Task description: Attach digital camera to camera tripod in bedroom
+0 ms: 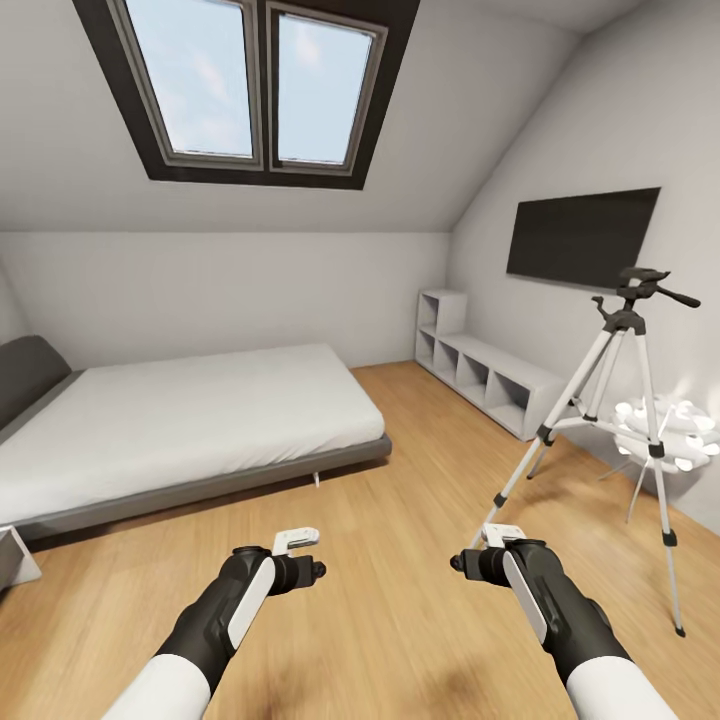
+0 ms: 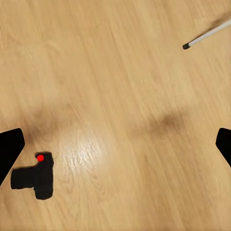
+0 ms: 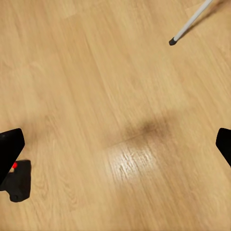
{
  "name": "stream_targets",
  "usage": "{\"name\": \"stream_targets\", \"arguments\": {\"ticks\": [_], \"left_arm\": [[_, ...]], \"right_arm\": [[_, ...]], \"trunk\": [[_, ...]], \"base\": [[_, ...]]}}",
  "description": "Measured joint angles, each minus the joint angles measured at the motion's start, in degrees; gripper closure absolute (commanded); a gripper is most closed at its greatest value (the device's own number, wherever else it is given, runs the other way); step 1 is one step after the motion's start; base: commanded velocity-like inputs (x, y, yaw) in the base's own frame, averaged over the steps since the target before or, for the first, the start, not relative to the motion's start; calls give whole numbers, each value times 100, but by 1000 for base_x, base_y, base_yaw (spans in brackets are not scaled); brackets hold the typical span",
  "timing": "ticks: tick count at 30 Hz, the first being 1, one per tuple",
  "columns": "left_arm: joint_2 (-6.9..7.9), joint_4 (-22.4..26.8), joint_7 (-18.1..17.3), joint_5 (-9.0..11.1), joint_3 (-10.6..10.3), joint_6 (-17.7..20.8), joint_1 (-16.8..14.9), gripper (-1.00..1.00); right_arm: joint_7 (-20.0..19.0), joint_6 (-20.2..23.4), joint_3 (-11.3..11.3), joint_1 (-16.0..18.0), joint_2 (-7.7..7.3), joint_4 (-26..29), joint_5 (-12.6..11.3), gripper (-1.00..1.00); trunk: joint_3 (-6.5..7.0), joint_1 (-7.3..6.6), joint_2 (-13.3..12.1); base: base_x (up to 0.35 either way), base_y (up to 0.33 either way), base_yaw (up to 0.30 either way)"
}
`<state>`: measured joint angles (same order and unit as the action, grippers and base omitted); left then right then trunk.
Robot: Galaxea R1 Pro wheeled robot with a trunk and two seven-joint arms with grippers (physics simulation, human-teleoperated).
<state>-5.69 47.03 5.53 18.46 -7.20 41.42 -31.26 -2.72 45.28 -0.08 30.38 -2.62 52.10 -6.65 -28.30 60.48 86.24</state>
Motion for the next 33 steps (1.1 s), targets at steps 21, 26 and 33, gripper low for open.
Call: {"name": "stream_targets", "arguments": {"ticks": [21,26,33], "left_arm": [[34,7,11,-7,12,12,0,-100],[46,40,6,3,31,16,0,-100],[97,163,-28,129,75,30,0,-100]], "right_arm": [[-6,6,0,0,11,4,-8,-100],[-8,12,0,0,6,8,-13,-100],[-381,16,-3,0,-7,66,-11,-100]], "trunk": [[-377,461,843],[-467,571,1043],[-593,725,1324]], "base": [[0,0,0],[0,0,0],[0,0,0]]}}
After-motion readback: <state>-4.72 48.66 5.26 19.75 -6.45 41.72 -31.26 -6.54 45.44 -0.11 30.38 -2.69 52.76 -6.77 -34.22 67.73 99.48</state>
